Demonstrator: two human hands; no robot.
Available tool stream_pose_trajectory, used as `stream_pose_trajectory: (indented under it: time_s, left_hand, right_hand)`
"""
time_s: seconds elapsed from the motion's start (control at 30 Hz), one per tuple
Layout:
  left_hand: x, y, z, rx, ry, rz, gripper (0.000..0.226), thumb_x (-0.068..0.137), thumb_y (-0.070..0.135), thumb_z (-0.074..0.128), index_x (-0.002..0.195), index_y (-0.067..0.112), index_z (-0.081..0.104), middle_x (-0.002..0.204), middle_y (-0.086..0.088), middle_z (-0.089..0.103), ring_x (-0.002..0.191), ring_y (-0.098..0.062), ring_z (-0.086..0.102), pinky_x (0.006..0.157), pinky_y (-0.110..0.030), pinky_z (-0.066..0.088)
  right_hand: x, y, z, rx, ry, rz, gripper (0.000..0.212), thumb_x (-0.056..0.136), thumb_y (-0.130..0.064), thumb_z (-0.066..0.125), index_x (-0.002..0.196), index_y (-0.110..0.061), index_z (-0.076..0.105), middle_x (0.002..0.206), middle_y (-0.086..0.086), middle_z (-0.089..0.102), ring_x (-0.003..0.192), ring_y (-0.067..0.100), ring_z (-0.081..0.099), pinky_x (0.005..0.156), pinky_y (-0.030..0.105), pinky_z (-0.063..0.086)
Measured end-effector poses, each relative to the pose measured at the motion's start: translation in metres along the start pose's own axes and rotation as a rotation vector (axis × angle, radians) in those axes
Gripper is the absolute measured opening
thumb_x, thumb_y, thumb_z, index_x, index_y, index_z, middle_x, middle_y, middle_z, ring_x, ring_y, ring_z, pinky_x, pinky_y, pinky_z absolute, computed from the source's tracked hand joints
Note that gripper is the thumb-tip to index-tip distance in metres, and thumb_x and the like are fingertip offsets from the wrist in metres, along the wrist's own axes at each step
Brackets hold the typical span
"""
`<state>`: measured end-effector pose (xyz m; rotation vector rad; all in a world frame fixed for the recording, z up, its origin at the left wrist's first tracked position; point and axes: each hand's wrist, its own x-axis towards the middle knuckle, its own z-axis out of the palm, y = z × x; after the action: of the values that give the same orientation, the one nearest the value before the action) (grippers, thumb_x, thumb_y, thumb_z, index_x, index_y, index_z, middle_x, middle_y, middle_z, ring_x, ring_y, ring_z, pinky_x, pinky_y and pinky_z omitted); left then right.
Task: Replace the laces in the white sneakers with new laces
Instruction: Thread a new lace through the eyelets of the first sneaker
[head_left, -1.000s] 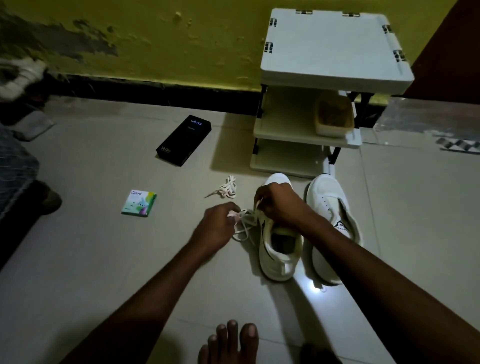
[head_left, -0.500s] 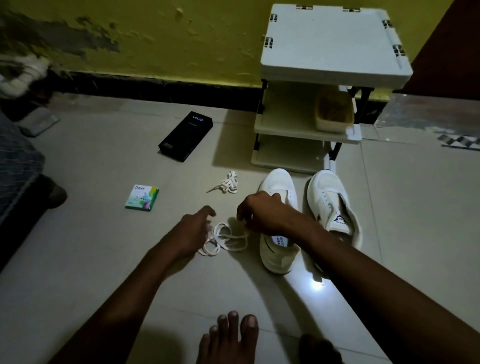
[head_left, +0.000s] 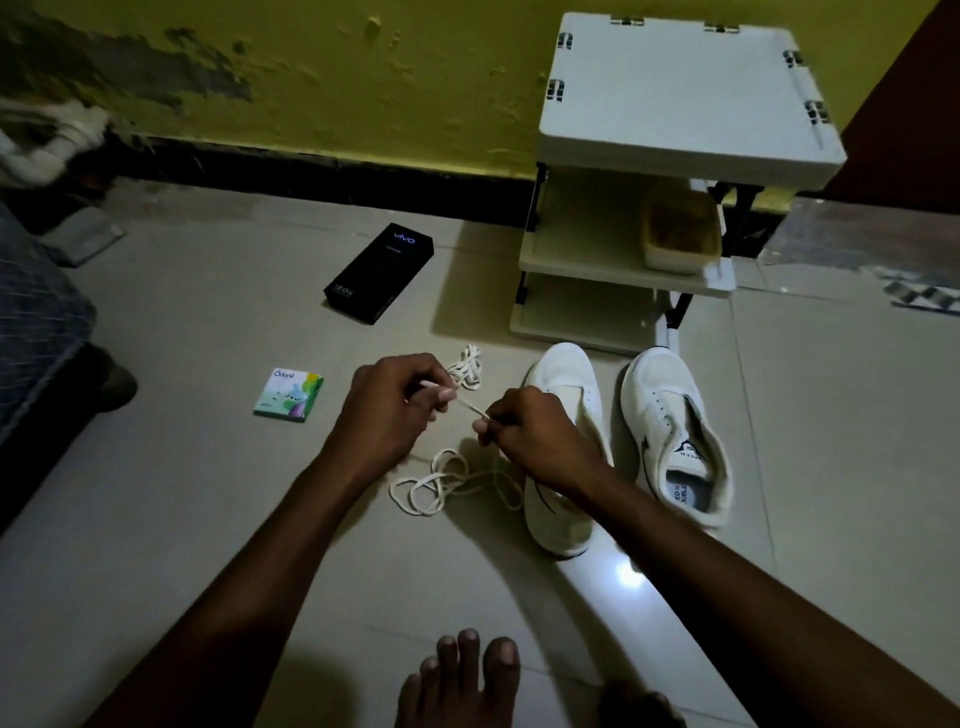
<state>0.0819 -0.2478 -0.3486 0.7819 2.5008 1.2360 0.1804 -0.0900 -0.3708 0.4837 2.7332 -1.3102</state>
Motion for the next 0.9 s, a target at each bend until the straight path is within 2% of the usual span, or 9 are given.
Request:
stream_pose_trajectory:
  time_s: [0.17, 0.27, 0.4, 0.5, 0.57, 0.67, 0.73, 0.8, 0.9]
  left_hand:
    - [0.001, 0.008, 0.016, -0.321, 0.128, -0.042, 0.012, 0.088, 0.000, 0.071, 0.082, 0.010, 0.074, 0.079, -0.003, 0.075, 0.079, -0.020, 0.073, 0.073, -0.032, 0.061]
    - [0.000, 0.022, 0.023, -0.594, 0.205, -0.154, 0.008, 0.088, -0.006, 0.068, 0.091, 0.000, 0.070, 0.078, -0.013, 0.075, 0.078, -0.027, 0.076, 0.070, -0.031, 0.059]
    - [-0.002, 0.039, 0.031, -0.900, 0.323, -0.294, 0.040, 0.084, -0.009, 0.073, 0.119, 0.004, 0.059, 0.085, -0.022, 0.075, 0.077, -0.031, 0.076, 0.068, -0.030, 0.060]
    - [0.000, 0.039, 0.037, -1.005, 0.285, -0.361, 0.047, 0.084, -0.008, 0.073, 0.126, 0.005, 0.056, 0.096, -0.023, 0.076, 0.086, -0.032, 0.077, 0.077, -0.034, 0.061]
    - [0.001, 0.038, 0.041, -1.008, 0.254, -0.401, 0.042, 0.087, -0.011, 0.069, 0.124, 0.002, 0.056, 0.104, -0.023, 0.075, 0.089, -0.030, 0.077, 0.080, -0.031, 0.061]
    - [0.001, 0.038, 0.046, -0.959, 0.317, -0.458, 0.030, 0.084, -0.014, 0.070, 0.112, -0.013, 0.060, 0.101, -0.026, 0.072, 0.084, -0.029, 0.077, 0.079, -0.030, 0.063]
    - [0.004, 0.037, 0.048, -0.910, 0.312, -0.439, 0.015, 0.084, -0.012, 0.071, 0.098, -0.015, 0.063, 0.094, -0.028, 0.072, 0.083, -0.030, 0.077, 0.080, -0.032, 0.063]
    - [0.009, 0.034, 0.051, -0.808, 0.255, -0.370, 0.006, 0.087, -0.010, 0.070, 0.089, -0.012, 0.065, 0.088, -0.025, 0.072, 0.078, -0.030, 0.077, 0.074, -0.030, 0.062]
    - [0.017, 0.027, 0.061, -0.536, 0.180, -0.272, 0.005, 0.088, -0.001, 0.072, 0.090, -0.005, 0.074, 0.082, -0.016, 0.073, 0.064, -0.020, 0.073, 0.059, -0.023, 0.055]
  right_hand:
    - [-0.007, -0.006, 0.006, -0.138, -0.007, -0.102, 0.029, 0.093, -0.024, 0.067, 0.075, -0.001, 0.071, 0.077, 0.018, 0.066, 0.072, 0.029, 0.062, 0.068, 0.042, 0.049]
    - [-0.009, -0.008, 0.009, -0.147, 0.017, -0.144, 0.028, 0.092, -0.019, 0.068, 0.076, 0.004, 0.068, 0.079, 0.020, 0.066, 0.077, 0.033, 0.063, 0.071, 0.044, 0.048]
    - [-0.012, -0.004, 0.010, -0.136, 0.066, -0.110, 0.031, 0.095, -0.022, 0.065, 0.076, 0.002, 0.071, 0.074, 0.020, 0.064, 0.069, 0.030, 0.061, 0.069, 0.042, 0.047]
    - [-0.012, 0.003, 0.009, -0.062, 0.124, -0.037, 0.033, 0.096, -0.026, 0.061, 0.075, -0.004, 0.073, 0.071, 0.016, 0.069, 0.068, 0.024, 0.064, 0.070, 0.042, 0.052]
    - [-0.013, 0.005, 0.006, -0.056, 0.133, -0.011, 0.033, 0.096, -0.026, 0.061, 0.075, -0.004, 0.072, 0.070, 0.014, 0.069, 0.067, 0.022, 0.064, 0.068, 0.041, 0.053]
    - [-0.017, 0.004, 0.001, -0.118, 0.098, -0.025, 0.027, 0.093, -0.028, 0.067, 0.078, -0.006, 0.073, 0.071, 0.011, 0.067, 0.068, 0.021, 0.061, 0.067, 0.040, 0.052]
    - [-0.023, 0.001, -0.005, -0.161, 0.084, -0.019, 0.022, 0.085, -0.033, 0.072, 0.094, -0.013, 0.075, 0.084, 0.004, 0.064, 0.080, 0.018, 0.058, 0.071, 0.033, 0.049]
    - [-0.028, 0.005, -0.014, -0.134, 0.129, 0.011, 0.039, 0.073, -0.034, 0.069, 0.109, -0.019, 0.072, 0.093, -0.002, 0.060, 0.089, 0.016, 0.056, 0.076, 0.030, 0.047]
    - [-0.031, 0.019, -0.029, -0.062, 0.315, 0.113, 0.048, 0.066, -0.029, 0.065, 0.112, -0.018, 0.071, 0.103, 0.001, 0.063, 0.097, 0.019, 0.059, 0.081, 0.030, 0.049]
